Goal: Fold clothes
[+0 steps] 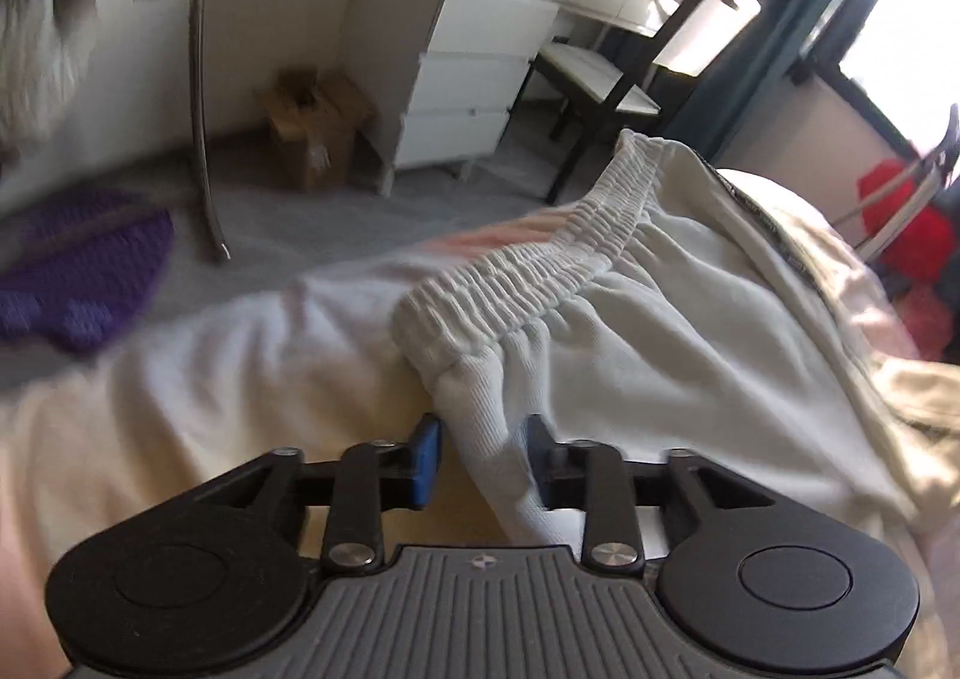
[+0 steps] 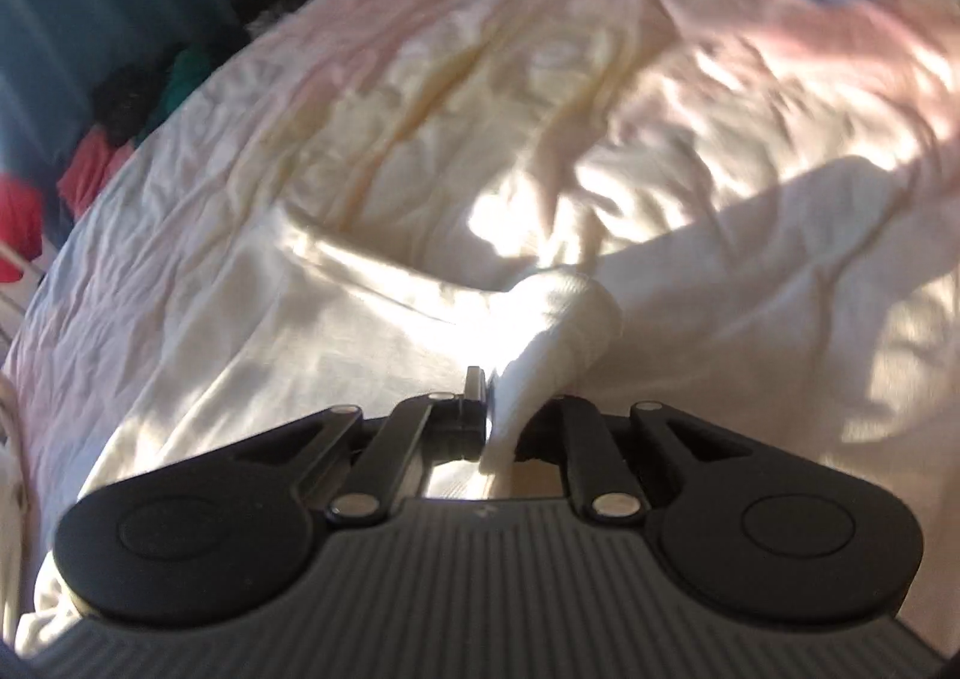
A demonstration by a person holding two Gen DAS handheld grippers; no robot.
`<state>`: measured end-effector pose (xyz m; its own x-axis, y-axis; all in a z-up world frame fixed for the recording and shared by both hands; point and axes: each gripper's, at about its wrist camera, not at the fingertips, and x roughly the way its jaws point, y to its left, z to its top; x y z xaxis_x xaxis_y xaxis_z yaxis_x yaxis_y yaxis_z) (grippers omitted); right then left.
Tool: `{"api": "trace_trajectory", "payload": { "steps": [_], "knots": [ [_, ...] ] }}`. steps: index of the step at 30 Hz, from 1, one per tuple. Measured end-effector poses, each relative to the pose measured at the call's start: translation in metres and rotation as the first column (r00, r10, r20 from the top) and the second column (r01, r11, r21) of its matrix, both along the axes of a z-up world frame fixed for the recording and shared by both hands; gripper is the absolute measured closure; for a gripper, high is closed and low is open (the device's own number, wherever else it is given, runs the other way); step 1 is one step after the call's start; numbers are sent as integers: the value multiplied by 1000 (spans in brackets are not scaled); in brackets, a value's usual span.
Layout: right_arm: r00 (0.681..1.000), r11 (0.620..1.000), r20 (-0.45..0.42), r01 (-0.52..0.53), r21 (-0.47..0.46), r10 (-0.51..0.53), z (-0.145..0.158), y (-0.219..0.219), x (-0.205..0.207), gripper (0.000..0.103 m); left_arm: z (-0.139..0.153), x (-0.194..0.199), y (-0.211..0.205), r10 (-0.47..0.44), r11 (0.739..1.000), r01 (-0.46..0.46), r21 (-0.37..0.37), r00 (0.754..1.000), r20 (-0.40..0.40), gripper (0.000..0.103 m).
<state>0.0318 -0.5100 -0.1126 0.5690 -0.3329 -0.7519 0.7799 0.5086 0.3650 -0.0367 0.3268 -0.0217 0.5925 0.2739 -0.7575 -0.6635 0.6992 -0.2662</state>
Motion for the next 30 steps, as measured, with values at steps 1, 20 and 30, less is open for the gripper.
{"api": "trace_trajectory", "payload": {
  "steps": [1,20,30],
  "knots": [
    [1000,1000,14,-7,-11,7,3,2,0,68,4,1,-6,-9,999,9,43,1000,-1,44],
    [824,850,259,-419,-321,504,98,116,-8,24,43,59,-239,-521,774,430,465,850,81,15],
    [759,815,297,-525,-246,579,85,163,1,27,-10,173,-385,-688,684,591,429,717,110,20]
  ]
}}
